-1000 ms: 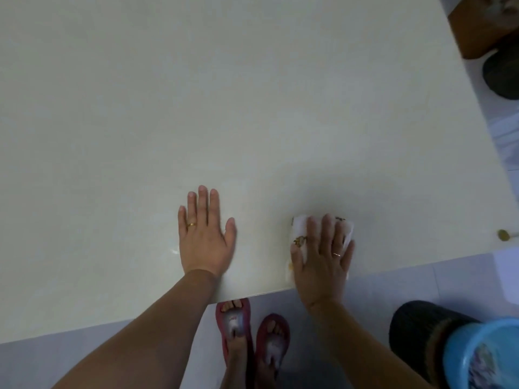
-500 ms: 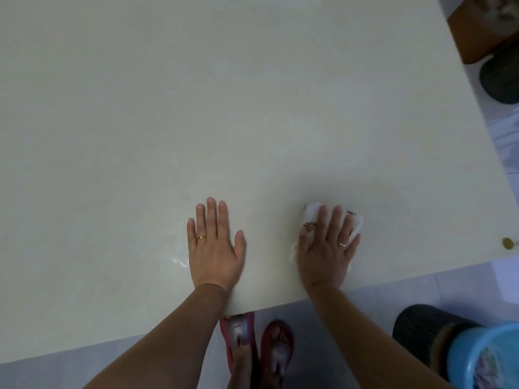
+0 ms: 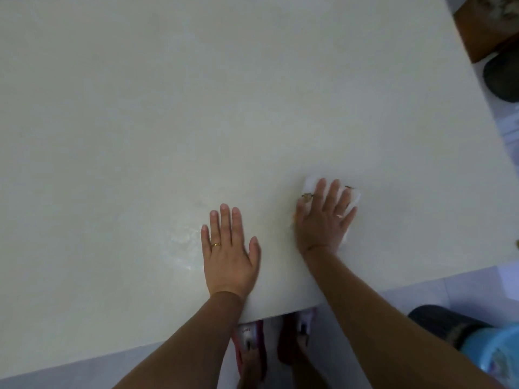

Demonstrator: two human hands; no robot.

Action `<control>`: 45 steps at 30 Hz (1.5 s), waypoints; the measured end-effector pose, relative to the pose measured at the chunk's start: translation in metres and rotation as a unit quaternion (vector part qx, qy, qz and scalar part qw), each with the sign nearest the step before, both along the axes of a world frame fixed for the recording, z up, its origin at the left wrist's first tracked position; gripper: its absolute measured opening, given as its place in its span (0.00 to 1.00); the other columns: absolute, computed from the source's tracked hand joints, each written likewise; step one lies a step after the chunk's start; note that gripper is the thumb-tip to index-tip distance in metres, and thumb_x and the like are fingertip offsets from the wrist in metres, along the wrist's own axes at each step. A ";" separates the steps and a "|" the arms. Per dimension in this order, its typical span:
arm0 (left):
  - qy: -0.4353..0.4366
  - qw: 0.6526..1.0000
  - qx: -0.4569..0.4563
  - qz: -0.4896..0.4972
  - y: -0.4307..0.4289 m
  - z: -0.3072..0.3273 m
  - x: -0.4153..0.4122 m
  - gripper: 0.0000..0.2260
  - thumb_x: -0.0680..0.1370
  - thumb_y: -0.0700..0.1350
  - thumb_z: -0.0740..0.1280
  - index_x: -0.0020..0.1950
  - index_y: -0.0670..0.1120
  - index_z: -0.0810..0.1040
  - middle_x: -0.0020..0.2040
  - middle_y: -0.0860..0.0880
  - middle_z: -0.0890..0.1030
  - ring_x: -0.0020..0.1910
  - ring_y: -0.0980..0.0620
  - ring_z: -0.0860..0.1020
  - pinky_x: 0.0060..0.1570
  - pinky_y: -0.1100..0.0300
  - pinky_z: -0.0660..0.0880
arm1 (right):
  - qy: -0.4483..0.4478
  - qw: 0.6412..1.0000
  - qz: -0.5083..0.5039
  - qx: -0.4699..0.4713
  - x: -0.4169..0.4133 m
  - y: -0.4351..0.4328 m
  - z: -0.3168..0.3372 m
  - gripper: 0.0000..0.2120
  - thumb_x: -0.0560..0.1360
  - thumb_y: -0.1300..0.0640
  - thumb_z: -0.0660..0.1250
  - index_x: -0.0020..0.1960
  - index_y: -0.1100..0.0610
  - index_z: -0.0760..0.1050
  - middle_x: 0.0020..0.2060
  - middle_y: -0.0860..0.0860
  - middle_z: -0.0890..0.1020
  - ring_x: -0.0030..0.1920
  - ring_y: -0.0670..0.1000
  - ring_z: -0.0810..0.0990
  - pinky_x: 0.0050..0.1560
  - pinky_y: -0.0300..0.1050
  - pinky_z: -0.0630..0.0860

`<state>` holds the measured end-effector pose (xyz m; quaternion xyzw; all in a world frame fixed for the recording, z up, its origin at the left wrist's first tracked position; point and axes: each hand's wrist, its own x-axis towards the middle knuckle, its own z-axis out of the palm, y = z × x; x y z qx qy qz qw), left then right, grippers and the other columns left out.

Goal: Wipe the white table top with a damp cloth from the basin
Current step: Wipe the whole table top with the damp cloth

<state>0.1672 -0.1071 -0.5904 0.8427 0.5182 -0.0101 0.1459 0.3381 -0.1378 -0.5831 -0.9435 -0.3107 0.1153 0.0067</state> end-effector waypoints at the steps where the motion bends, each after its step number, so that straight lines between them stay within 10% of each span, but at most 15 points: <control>1: 0.002 1.000 -0.001 -0.001 0.000 -0.001 0.000 0.30 0.80 0.55 0.48 0.79 0.44 0.51 0.79 0.44 0.49 0.78 0.46 0.45 0.75 0.47 0.44 | -0.002 0.999 0.039 0.001 -0.018 0.005 0.001 0.32 0.77 0.40 0.45 0.77 0.52 0.51 0.77 0.56 0.53 0.76 0.61 0.49 0.73 0.62 0.41; 8: 0.014 1.000 0.002 -0.004 0.000 -0.002 -0.002 0.30 0.80 0.55 0.49 0.79 0.44 0.51 0.79 0.44 0.49 0.78 0.46 0.45 0.75 0.46 0.45 | -0.030 0.922 0.386 0.019 0.032 -0.004 0.000 0.31 0.75 0.39 0.52 0.74 0.52 0.62 0.74 0.55 0.63 0.74 0.60 0.60 0.70 0.66 0.60; 15: 0.020 1.000 -0.002 0.000 -0.001 0.000 0.000 0.30 0.80 0.55 0.48 0.79 0.43 0.50 0.79 0.43 0.50 0.78 0.45 0.46 0.75 0.46 0.45 | -0.012 1.000 0.005 0.006 0.032 0.045 -0.006 0.31 0.78 0.40 0.48 0.78 0.51 0.47 0.78 0.54 0.50 0.77 0.59 0.46 0.74 0.63 0.42; 23: 0.019 1.000 -0.015 0.000 0.001 0.005 -0.001 0.29 0.80 0.56 0.47 0.78 0.44 0.50 0.79 0.44 0.50 0.78 0.45 0.46 0.74 0.45 0.47 | -0.040 0.913 0.405 0.017 0.055 0.047 -0.002 0.30 0.77 0.40 0.49 0.76 0.50 0.56 0.76 0.53 0.58 0.76 0.57 0.54 0.74 0.60 0.48; 30: 0.033 0.999 -0.010 -0.012 0.006 0.011 0.002 0.29 0.80 0.57 0.45 0.78 0.43 0.54 0.78 0.42 0.54 0.77 0.42 0.51 0.73 0.44 0.49 | 0.005 1.000 0.001 0.018 0.015 0.088 -0.003 0.31 0.79 0.41 0.45 0.78 0.51 0.44 0.78 0.54 0.47 0.77 0.58 0.43 0.73 0.61 0.39; 37: -0.015 0.999 0.035 -0.008 0.069 0.023 0.037 0.28 0.79 0.53 0.52 0.76 0.41 0.61 0.76 0.41 0.61 0.76 0.41 0.58 0.74 0.46 0.47 | -0.062 0.889 0.453 0.039 0.070 0.068 0.003 0.27 0.77 0.44 0.55 0.74 0.52 0.63 0.74 0.54 0.64 0.73 0.58 0.62 0.71 0.61 0.58; 45: 0.003 1.000 0.016 -0.016 0.125 0.001 0.086 0.29 0.82 0.56 0.49 0.79 0.45 0.48 0.79 0.45 0.48 0.78 0.47 0.44 0.75 0.52 0.37 | -0.014 0.999 0.043 0.023 0.077 0.132 -0.007 0.29 0.80 0.43 0.48 0.78 0.51 0.47 0.78 0.53 0.49 0.77 0.57 0.46 0.73 0.61 0.41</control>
